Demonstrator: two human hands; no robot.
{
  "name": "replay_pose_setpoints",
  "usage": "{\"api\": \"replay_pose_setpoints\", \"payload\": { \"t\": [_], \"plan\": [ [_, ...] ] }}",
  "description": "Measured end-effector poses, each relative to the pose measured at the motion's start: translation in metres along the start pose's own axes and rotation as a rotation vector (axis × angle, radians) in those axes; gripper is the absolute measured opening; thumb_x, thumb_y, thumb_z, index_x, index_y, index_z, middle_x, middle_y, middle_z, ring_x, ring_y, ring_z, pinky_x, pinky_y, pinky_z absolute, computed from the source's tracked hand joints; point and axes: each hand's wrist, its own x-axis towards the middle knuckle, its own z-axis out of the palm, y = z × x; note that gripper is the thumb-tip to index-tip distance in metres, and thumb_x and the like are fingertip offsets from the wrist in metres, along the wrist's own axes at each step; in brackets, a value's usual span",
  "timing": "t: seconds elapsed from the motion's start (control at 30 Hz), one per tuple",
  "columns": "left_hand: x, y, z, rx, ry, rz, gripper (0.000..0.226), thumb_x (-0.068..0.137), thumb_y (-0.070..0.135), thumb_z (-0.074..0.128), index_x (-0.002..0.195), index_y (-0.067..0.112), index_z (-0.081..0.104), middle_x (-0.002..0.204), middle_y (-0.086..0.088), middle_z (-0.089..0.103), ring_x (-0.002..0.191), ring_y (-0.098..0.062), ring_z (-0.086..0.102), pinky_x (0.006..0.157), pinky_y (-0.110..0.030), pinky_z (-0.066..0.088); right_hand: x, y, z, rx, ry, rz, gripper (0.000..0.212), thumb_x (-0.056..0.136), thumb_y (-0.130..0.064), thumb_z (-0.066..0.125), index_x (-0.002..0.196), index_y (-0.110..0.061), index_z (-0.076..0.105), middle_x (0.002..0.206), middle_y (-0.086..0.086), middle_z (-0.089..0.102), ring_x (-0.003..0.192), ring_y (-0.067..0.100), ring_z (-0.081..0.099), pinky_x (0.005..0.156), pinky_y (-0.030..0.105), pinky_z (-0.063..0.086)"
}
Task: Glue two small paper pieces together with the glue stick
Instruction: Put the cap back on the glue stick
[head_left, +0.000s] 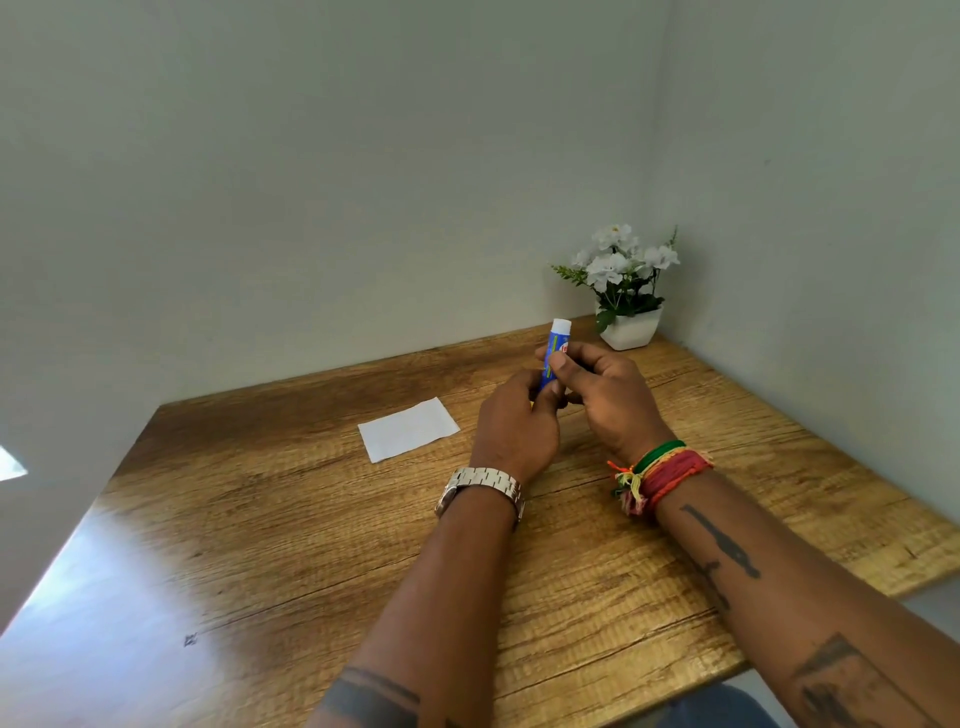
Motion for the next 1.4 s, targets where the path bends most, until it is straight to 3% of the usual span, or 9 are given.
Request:
{"api": "replay_pose_setpoints", "payload": {
  "t": [0.17, 0.3, 0.47, 0.57, 0.67, 0.9, 1.07, 1.23, 1.4],
  "plan": [
    [-0.003, 0.000, 0.003, -0.094, 0.098, -0.033, 0.024, 0.090, 0.035, 0.071, 0.106, 0.026, 0.055, 0.094, 0.014, 0.066, 0.084, 0.004, 0.061, 0.065, -0.018, 0.043, 0.000, 0.000, 0.001, 0.049, -0.010, 0.031, 0.023, 0.102, -0.017, 0.058, 0.117, -0.009, 0.073, 0.109, 0.012, 0.076, 0.106, 0.029, 0.071, 0.096, 0.044, 0.056],
    [0.001, -0.004, 0.000, -0.051, 0.112, -0.043, 0.012, 0.091, 0.030, 0.070, 0.098, 0.029, 0.061, 0.087, 0.018, 0.063, 0.079, 0.005, 0.057, 0.062, -0.017, 0.039, -0.001, 0.001, 0.001, -0.017, -0.004, 0.009, 0.022, 0.100, -0.022, 0.060, 0.114, -0.014, 0.074, 0.104, 0.010, 0.076, 0.099, 0.024, 0.069, 0.086, 0.039, 0.053],
    [0.000, -0.002, 0.001, -0.113, -0.015, -0.054, 0.018, 0.101, 0.026, 0.055, 0.117, 0.021, 0.063, 0.102, 0.006, 0.071, 0.092, -0.016, 0.067, 0.081, -0.042, 0.056, 0.001, 0.002, -0.001, 0.038, -0.027, 0.031, 0.026, 0.104, -0.015, 0.053, 0.120, -0.006, 0.071, 0.110, 0.011, 0.075, 0.104, 0.026, 0.071, 0.083, 0.032, 0.058],
    [-0.004, -0.001, 0.001, -0.129, 0.091, -0.053, 0.028, 0.092, 0.032, 0.070, 0.116, 0.028, 0.056, 0.095, 0.017, 0.064, 0.084, 0.005, 0.060, 0.066, -0.015, 0.043, 0.002, 0.004, 0.000, 0.051, -0.051, 0.027, 0.025, 0.104, -0.016, 0.051, 0.117, -0.012, 0.072, 0.112, 0.012, 0.075, 0.109, 0.032, 0.070, 0.099, 0.049, 0.054],
    [-0.003, -0.001, -0.002, -0.169, 0.178, -0.098, 0.028, 0.086, 0.028, 0.078, 0.106, 0.028, 0.059, 0.091, 0.017, 0.064, 0.077, 0.007, 0.059, 0.061, -0.011, 0.038, 0.003, 0.008, 0.003, 0.035, -0.053, 0.025, 0.023, 0.104, -0.019, 0.053, 0.111, -0.023, 0.074, 0.112, 0.008, 0.076, 0.111, 0.031, 0.069, 0.104, 0.057, 0.048],
    [0.000, 0.005, -0.014, -0.163, -0.040, -0.077, 0.025, 0.099, 0.025, 0.062, 0.123, 0.022, 0.065, 0.099, 0.000, 0.074, 0.090, -0.020, 0.070, 0.085, -0.045, 0.058, 0.005, 0.011, 0.002, 0.206, -0.104, 0.047, 0.023, 0.103, -0.017, 0.053, 0.114, -0.010, 0.072, 0.111, 0.008, 0.076, 0.102, 0.022, 0.072, 0.087, 0.040, 0.054],
    [0.010, -0.007, -0.051, -0.072, -0.020, -0.076, 0.021, 0.099, 0.031, 0.057, 0.120, 0.032, 0.059, 0.084, 0.010, 0.076, 0.064, -0.009, 0.067, 0.068, -0.035, 0.058, 0.008, 0.014, 0.004, -0.247, -0.005, 0.009, 0.026, 0.105, -0.032, 0.050, 0.124, -0.028, 0.067, 0.115, -0.001, 0.072, 0.097, 0.016, 0.065, 0.079, 0.032, 0.047],
    [-0.005, -0.034, -0.059, 0.213, 0.035, -0.003, 0.026, 0.096, 0.034, 0.061, 0.122, 0.030, 0.063, 0.084, 0.014, 0.063, 0.072, -0.002, 0.059, 0.060, -0.019, 0.042, 0.011, 0.023, 0.017, -0.816, -0.179, 0.052, 0.038, 0.090, -0.036, 0.072, 0.126, -0.028, 0.069, 0.128, 0.003, 0.061, 0.114, 0.020, 0.059, 0.099, 0.035, 0.048],
    [-0.007, -0.039, -0.057, 0.243, 0.017, 0.009, 0.022, 0.097, 0.035, 0.060, 0.118, 0.032, 0.066, 0.079, 0.019, 0.058, 0.071, 0.003, 0.053, 0.058, -0.013, 0.032, 0.013, 0.021, 0.011, -0.605, 0.024, 0.044, 0.025, 0.087, -0.021, 0.076, 0.111, -0.025, 0.072, 0.103, -0.006, 0.070, 0.092, 0.011, 0.063, 0.077, 0.025, 0.046]
  ]
}}
